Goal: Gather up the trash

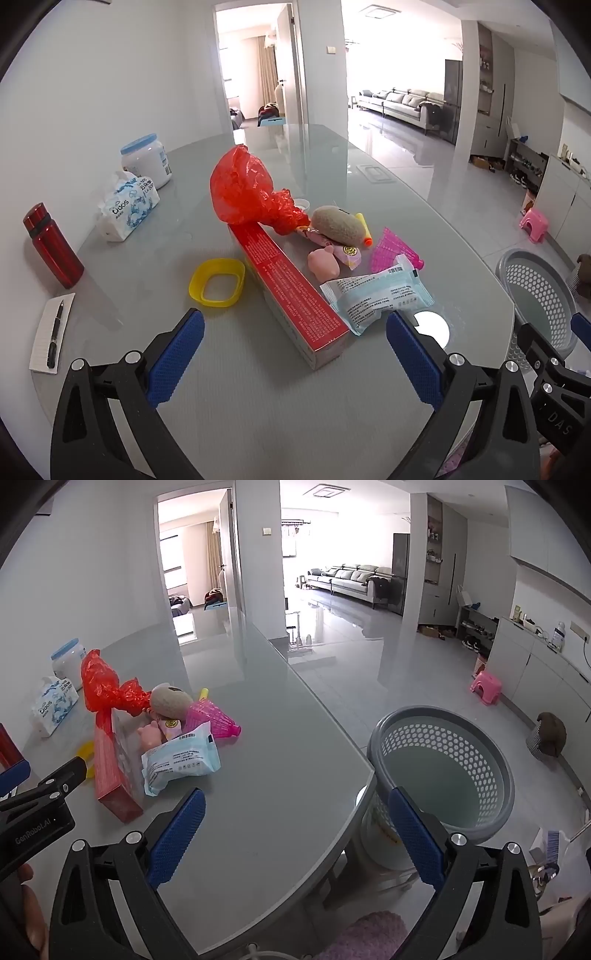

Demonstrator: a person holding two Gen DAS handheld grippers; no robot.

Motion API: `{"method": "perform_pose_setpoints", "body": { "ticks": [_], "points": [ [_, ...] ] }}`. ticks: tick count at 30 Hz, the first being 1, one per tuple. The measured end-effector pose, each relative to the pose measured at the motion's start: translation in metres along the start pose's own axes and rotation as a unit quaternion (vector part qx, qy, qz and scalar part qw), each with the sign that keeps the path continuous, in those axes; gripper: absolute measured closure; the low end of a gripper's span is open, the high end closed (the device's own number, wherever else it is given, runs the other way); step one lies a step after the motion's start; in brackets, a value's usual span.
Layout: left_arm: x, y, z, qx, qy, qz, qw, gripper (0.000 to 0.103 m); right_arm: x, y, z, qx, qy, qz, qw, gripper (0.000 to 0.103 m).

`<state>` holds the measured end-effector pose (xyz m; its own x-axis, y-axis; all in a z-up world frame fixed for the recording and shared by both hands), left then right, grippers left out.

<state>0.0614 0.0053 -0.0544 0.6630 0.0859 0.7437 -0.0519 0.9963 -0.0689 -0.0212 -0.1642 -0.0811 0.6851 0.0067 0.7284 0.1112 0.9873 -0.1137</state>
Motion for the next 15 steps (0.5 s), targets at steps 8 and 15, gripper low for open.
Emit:
{"method": "perform_pose_setpoints", "body": {
  "ticks": [8,15],
  "points": [
    [-0.0014,-0.0019,0.0005,-0.001,-0.001,-0.005,1.0,0.006,-0.0008,-0.0006,0.0008,0.001,-0.002,0.0,1.0,0.008],
    [-0.0007,-0.0035,0.0035,0.001,-0.007,-0.007,1.0,0.006,-0.0007,-0.0003,0.0004,0.002,0.001,0.002,1.0,0.008]
  ]
}}
Point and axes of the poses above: each gripper's, at about its wrist camera, not at the fingertips, and z roughly against the way its jaws point, y to its left, x to its top, the point moved 8 cm from there along -z, roughly the way its jaws point, and after that the axes turned 12 degrees about z, right-handed, at the moved point
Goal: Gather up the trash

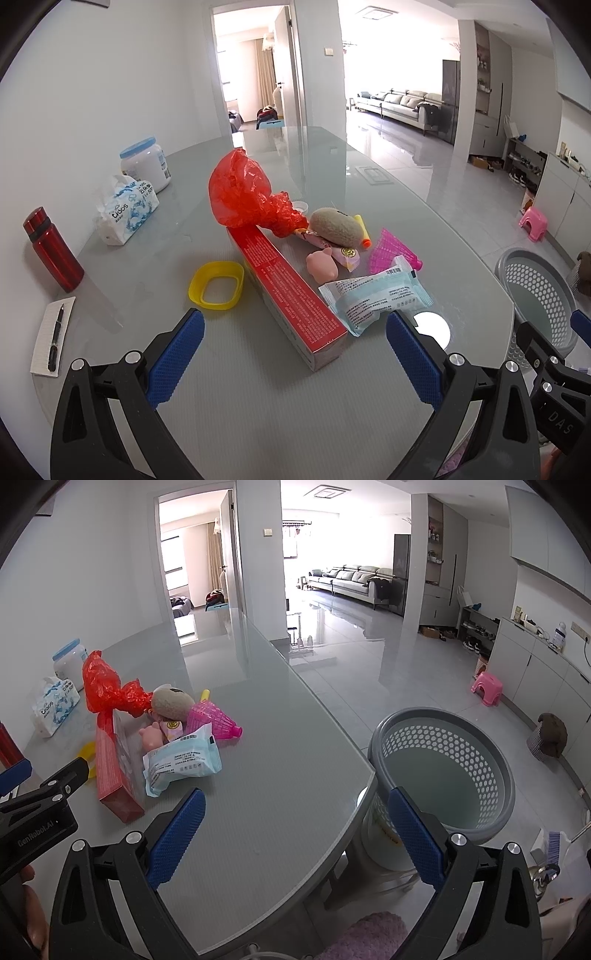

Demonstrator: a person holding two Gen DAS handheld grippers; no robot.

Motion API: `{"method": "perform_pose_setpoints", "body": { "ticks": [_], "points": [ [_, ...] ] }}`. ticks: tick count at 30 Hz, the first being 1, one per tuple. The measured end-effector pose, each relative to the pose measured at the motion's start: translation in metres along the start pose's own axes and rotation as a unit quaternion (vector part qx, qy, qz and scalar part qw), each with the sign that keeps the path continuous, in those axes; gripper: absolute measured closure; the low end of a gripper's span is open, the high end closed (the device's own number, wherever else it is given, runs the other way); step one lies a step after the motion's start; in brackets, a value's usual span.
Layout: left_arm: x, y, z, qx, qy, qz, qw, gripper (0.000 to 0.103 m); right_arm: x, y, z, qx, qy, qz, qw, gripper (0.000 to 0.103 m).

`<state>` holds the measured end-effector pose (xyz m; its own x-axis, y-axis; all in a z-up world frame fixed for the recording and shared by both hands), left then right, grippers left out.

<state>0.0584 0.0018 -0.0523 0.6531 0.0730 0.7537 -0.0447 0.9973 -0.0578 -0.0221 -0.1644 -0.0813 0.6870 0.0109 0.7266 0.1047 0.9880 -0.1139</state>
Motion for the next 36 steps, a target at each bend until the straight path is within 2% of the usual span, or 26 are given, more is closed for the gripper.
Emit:
{"method": "perform_pose_setpoints", "body": {
  "ticks": [36],
  "points": [
    [0.0018,0.0024,-0.003,0.0,0.003,0.0,1.0,0.006,0.0039,0.0029,-0.0004,0.006,-0.003,0.0,1.0,0.008]
  ]
}}
Point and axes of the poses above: each gripper's, at about its wrist camera, not at the fingertips, and z roughly against the way its jaws point, y to its left, x to its top, the point moved 8 cm from there along -z, roughly the way its jaws point, and after that the axes turned 12 degrees about z, right-handed, at the moved point
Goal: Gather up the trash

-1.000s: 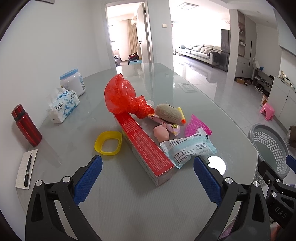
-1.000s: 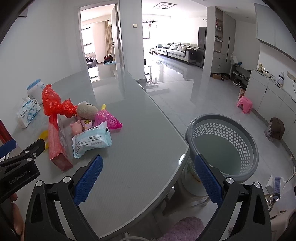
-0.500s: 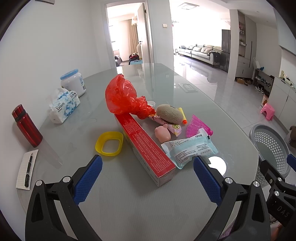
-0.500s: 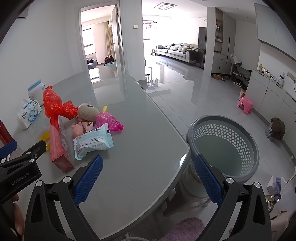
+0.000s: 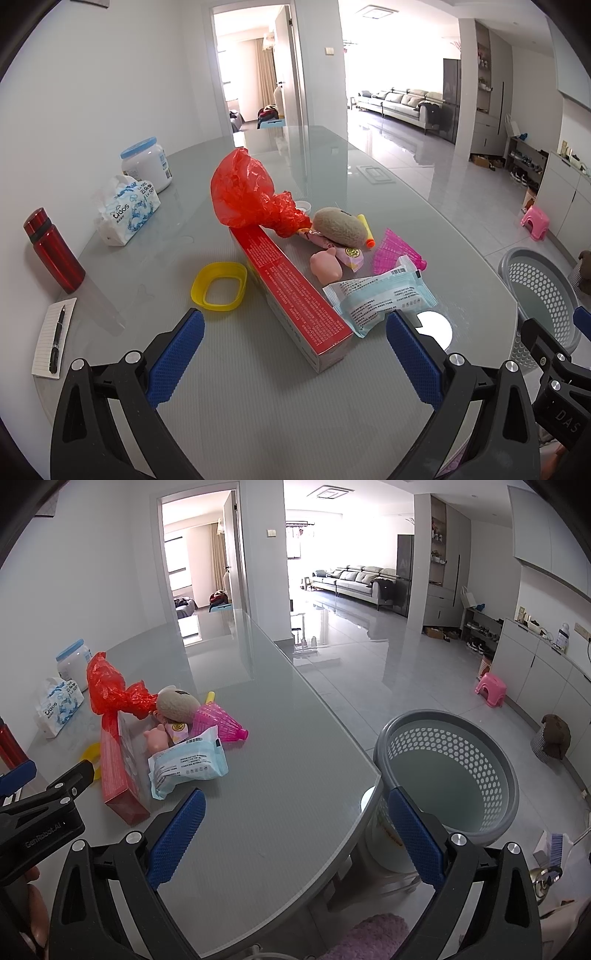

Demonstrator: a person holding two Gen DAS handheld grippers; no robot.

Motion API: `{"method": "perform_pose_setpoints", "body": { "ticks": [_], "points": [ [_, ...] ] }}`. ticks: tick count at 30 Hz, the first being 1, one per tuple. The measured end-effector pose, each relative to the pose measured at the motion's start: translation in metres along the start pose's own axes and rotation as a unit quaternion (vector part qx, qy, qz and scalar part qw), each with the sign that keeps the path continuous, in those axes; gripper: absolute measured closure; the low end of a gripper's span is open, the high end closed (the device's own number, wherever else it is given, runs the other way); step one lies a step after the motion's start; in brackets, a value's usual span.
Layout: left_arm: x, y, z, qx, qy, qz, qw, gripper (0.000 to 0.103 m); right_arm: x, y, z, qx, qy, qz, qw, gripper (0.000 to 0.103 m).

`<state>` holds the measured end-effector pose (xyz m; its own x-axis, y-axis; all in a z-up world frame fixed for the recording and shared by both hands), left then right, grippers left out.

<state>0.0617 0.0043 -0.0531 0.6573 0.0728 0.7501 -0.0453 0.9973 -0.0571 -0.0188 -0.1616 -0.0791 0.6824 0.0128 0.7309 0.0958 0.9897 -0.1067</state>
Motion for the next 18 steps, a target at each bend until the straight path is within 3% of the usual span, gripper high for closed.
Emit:
{"method": "perform_pose_setpoints", "body": {
  "ticks": [18],
  "points": [
    [-0.0004,0.0023,-0.0017,0.0,0.003,0.0,1.0,0.006,0.0019,0.0035,0.002,0.011,-0.001,-0.002,1.0,0.008]
  ]
}}
Point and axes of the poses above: each gripper's, at about its wrist camera, not at the fingertips, and z roughly against the way its jaws point, y to its left, x to its top, the point moved 8 cm from there along -z, roughly the way its jaws point, and after that the axes turned 12 degrees about z, right-handed, at the moved point
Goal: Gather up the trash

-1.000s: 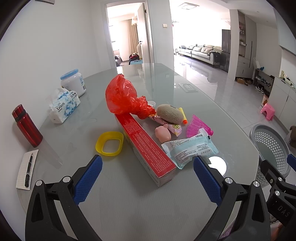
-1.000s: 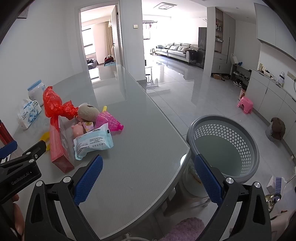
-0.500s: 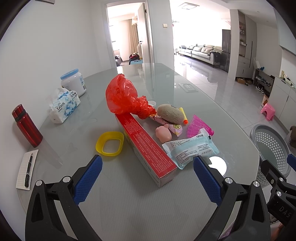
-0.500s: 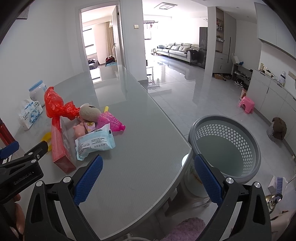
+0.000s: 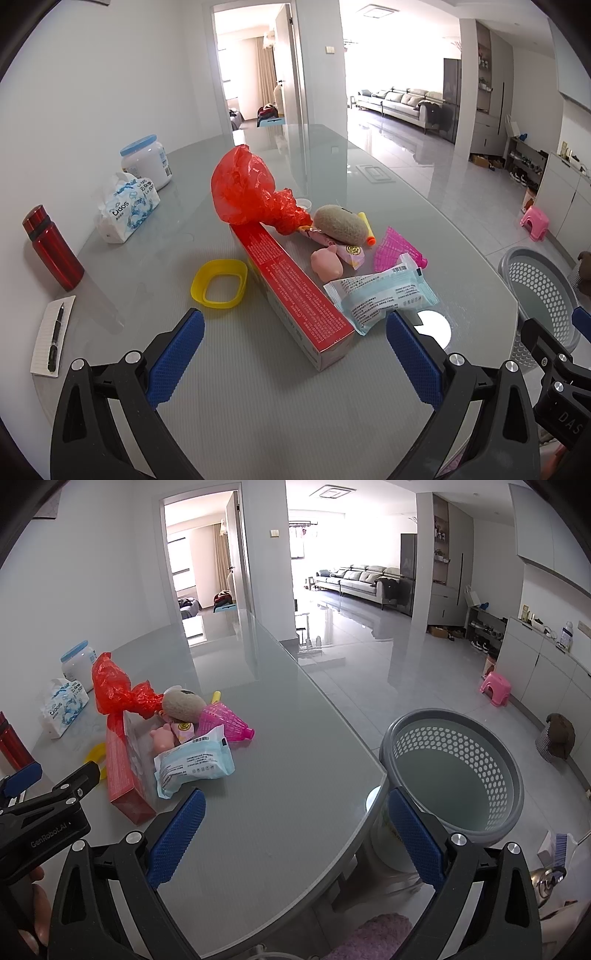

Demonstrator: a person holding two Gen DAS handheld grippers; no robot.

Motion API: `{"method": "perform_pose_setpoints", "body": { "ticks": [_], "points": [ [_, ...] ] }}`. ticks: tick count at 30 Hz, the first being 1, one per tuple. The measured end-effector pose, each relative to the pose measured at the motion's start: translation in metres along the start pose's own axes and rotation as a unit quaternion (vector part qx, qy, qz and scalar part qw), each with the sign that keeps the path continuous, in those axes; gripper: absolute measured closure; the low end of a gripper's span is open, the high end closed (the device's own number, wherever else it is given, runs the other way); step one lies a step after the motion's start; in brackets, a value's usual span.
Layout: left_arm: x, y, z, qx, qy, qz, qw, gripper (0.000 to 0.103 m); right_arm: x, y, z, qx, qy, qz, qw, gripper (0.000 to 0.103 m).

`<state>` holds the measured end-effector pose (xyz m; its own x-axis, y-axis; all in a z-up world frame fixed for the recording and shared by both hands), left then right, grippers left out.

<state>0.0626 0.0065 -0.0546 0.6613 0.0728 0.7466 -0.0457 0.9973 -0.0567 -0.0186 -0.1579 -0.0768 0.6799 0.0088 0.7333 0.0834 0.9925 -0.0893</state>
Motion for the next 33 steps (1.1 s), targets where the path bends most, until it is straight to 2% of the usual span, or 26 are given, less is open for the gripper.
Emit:
{"method": "perform_pose_setpoints", "body": {
  "ticks": [14,21,26,33],
  "points": [
    [-0.012,0.016,-0.01,0.001,0.016,0.013,0.9998,0.006,-0.008,0.006,-0.011,0.016,0.006,0.003,1.0,0.008],
    [-0.019,0.061,-0.026,0.036,0.029,0.043,0.998,0.006,-0.014,0.025,-0.029,0.053,0.017,0.014,0.998,0.008],
    [-0.026,0.093,-0.037,0.075,0.039,0.053,0.995,0.006,-0.016,0.046,-0.046,0.08,0.029,0.031,0.996,0.008],
    [-0.024,0.123,-0.05,0.091,0.049,0.078,0.9916,0.006,-0.009,0.067,-0.065,0.109,0.036,0.043,0.993,0.008]
  ]
}}
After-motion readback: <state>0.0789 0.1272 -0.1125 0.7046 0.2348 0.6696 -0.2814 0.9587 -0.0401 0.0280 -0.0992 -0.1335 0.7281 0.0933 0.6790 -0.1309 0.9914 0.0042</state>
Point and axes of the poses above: each gripper's, at about its wrist camera, not at the fingertips, and z roughly against the way its jaws point, y to its left, x to its top, the point moved 8 cm from there along -z, roughly the way its jaws point, and after that the axes turned 12 degrees about z, right-handed, at the moved point
